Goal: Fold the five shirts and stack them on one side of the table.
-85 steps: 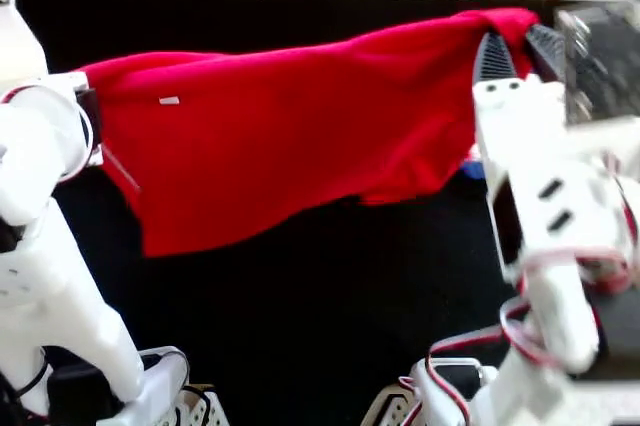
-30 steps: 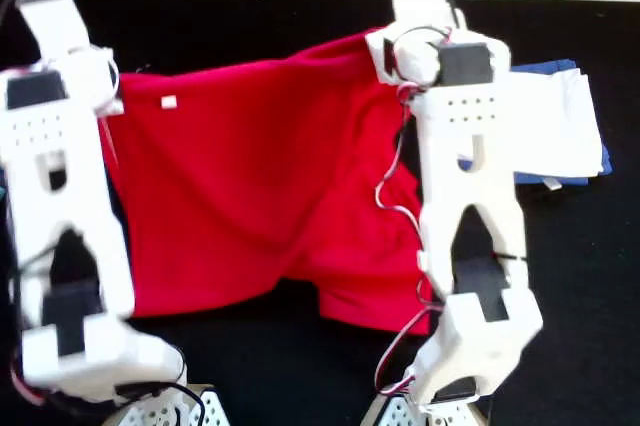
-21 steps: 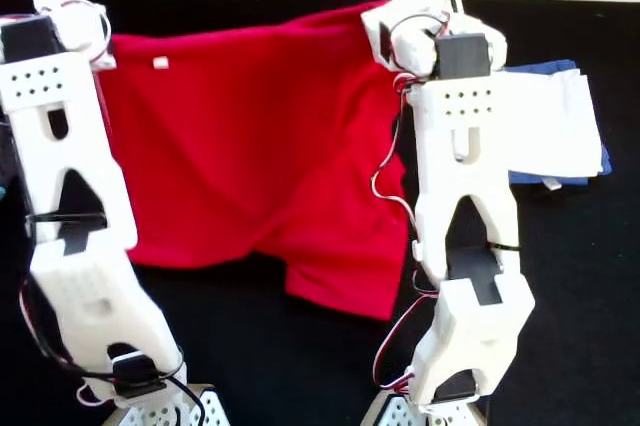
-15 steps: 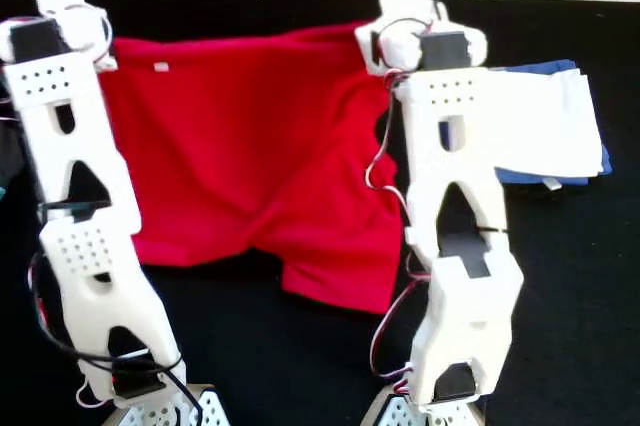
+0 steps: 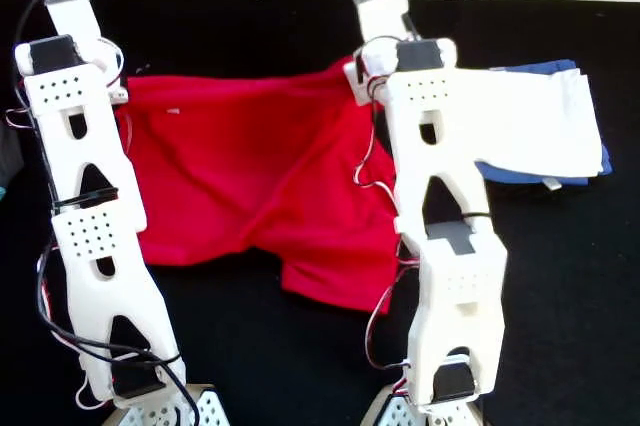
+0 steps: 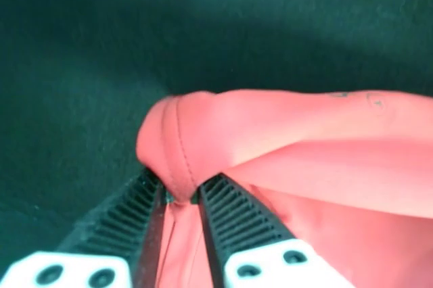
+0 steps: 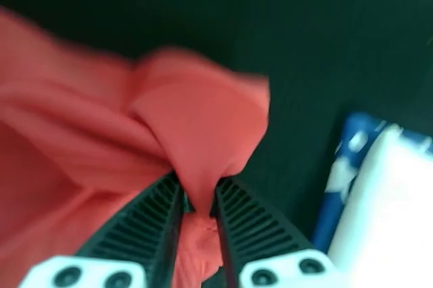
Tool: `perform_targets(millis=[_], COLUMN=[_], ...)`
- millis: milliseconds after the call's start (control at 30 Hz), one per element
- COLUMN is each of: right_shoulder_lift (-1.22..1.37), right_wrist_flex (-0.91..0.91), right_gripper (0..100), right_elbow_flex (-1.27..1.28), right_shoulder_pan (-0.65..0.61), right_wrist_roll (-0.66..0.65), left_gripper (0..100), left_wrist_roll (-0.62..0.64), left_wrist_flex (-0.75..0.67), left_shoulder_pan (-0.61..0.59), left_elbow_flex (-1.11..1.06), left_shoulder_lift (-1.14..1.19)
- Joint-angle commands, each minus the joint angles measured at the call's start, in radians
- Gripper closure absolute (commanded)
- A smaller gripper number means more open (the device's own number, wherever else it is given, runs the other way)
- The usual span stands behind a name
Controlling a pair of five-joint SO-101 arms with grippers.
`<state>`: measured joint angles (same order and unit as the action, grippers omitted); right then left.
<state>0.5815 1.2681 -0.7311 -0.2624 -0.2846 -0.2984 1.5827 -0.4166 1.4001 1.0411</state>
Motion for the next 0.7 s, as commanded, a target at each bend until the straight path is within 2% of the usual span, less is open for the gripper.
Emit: perform_targets(millis=[0,200,400,500,667], right_shoulder_lift=[-0.013,-0.013,-0.085,-0.145,-0.205], right_wrist_flex=[0.087,0.246,0.433,0.495,0.495], right_gripper=[99.3,99.3,99.3,99.3,99.3], right_elbow_flex=[-0.002,-0.002,-0.041,-0.064,0.071], right_shoulder_pan=[-0.008,-0.004,-0.008,-0.004,0.007], right_wrist_roll=[-0.005,-0.005,-0.008,-0.011,-0.006], left_gripper=[99,99,99,99,99], left_wrist_roll=[0.002,-0.044,-0.054,-0.054,-0.137], left_wrist_flex=[0.06,0.192,0.196,0.196,0.193], left_shoulder_pan=[-0.018,-0.018,-0.073,-0.091,-0.076], left_elbow_flex=[0.039,0.03,0.013,-0.111,-0.499], left_shoulder_lift=[-0.019,-0.019,-0.088,-0.211,-0.429])
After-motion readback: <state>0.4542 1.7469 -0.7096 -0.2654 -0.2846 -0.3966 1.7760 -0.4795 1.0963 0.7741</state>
